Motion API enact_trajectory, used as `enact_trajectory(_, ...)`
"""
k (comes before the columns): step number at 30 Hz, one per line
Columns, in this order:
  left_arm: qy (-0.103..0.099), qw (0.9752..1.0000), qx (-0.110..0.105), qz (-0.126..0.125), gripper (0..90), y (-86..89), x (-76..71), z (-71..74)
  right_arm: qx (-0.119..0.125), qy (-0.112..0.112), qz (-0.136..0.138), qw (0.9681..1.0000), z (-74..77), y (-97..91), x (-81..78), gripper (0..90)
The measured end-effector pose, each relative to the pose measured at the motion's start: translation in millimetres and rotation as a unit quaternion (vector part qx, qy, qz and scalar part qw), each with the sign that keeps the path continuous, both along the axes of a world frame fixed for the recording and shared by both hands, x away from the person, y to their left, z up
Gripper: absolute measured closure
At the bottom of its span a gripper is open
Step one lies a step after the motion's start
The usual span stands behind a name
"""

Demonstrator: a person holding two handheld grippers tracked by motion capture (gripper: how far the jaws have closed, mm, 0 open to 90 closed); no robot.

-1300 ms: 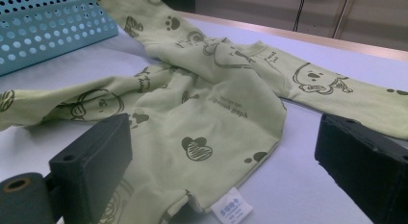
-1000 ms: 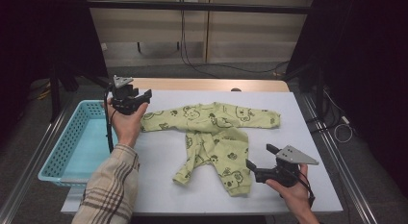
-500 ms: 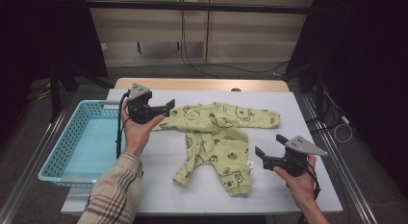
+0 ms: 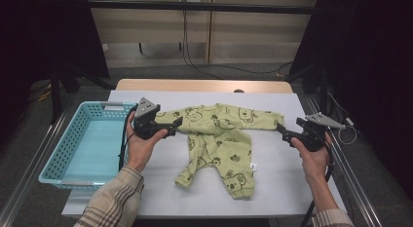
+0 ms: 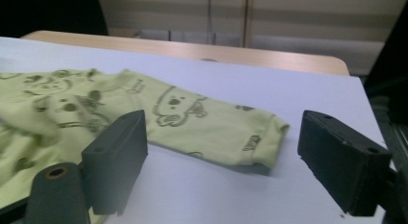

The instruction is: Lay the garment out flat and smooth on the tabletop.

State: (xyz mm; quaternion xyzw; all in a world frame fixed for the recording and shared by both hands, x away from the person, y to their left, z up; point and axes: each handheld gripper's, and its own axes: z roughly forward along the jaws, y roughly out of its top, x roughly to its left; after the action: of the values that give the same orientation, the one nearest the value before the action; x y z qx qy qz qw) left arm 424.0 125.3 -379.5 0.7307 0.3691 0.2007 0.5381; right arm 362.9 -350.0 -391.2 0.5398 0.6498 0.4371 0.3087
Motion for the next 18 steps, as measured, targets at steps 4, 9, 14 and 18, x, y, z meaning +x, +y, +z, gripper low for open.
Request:
enact_trajectory(4, -0.002, 0.9996, 0.023, -0.016, 3.4, -6.8, -9.3, -13.0, 0.010, 0.023, -0.025, 0.9994, -5.8, -6.8, 23.9, 24.2)
enact_trajectory(9, 0.010, 0.9987, 0.029, -0.040, 3.8, -6.4, -16.7, -19.1, 0.000, 0.051, -0.049, 0.9975, -16.8, -19.2, 53.9, 34.3)
enact_trajectory(14, 0.007, 0.9986, 0.032, -0.040, 4.4, -5.2, -24.6, -22.9, -0.014, 0.092, -0.051, 0.9944, -35.7, -27.0, 74.3, 45.6)
enact_trajectory(18, 0.002, 0.9984, 0.042, -0.037, 4.5, -1.0, -29.4, -24.0, -0.026, 0.118, -0.043, 0.9917, -50.4, -23.6, 85.5, 48.6)
